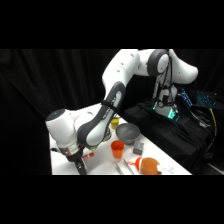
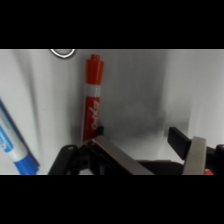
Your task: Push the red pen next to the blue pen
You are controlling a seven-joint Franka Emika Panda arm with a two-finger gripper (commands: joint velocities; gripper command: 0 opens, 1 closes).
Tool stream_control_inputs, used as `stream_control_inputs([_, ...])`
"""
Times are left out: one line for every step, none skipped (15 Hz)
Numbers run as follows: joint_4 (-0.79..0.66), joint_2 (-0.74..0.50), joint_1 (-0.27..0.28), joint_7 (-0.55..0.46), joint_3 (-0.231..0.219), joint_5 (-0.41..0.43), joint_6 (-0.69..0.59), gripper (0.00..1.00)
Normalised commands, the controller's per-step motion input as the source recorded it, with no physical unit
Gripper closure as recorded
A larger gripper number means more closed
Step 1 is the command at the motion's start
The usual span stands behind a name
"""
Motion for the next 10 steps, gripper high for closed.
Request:
stream_control_inputs([0.07,-0.01,-0.155,-0.14,-0.039,0.032,-0.02,0.00])
stream_control_inputs([0.07,-0.02,-0.154,-0.15,-0.028,0.035,-0.03,0.00])
stream_control_inputs([0.08,-0.02,-0.157,-0.18,-0.013,0.039,-0.04,0.00])
stream_control_inputs([0.08,-0.03,-0.147,-0.19,-0.003,0.039,-0.06,0.00])
stream_control_inputs([0.08,-0.05,-0.142,-0.20,0.022,0.053,-0.08,0.00])
stream_control_inputs([0.06,-0.10,-0.134,-0.23,0.044,0.062,-0.12,0.00])
stream_control_inputs([0.03,-0.15,-0.115,-0.23,0.054,0.061,-0.17,0.00])
stream_control_inputs([-0.02,-0.24,-0.110,-0.26,0.083,0.069,-0.27,0.00])
stream_control_inputs([-0.05,-0.31,-0.101,-0.27,0.100,0.077,-0.35,0.00])
stream_control_inputs([-0.10,-0.43,-0.088,-0.25,0.110,0.091,-0.49,0.00])
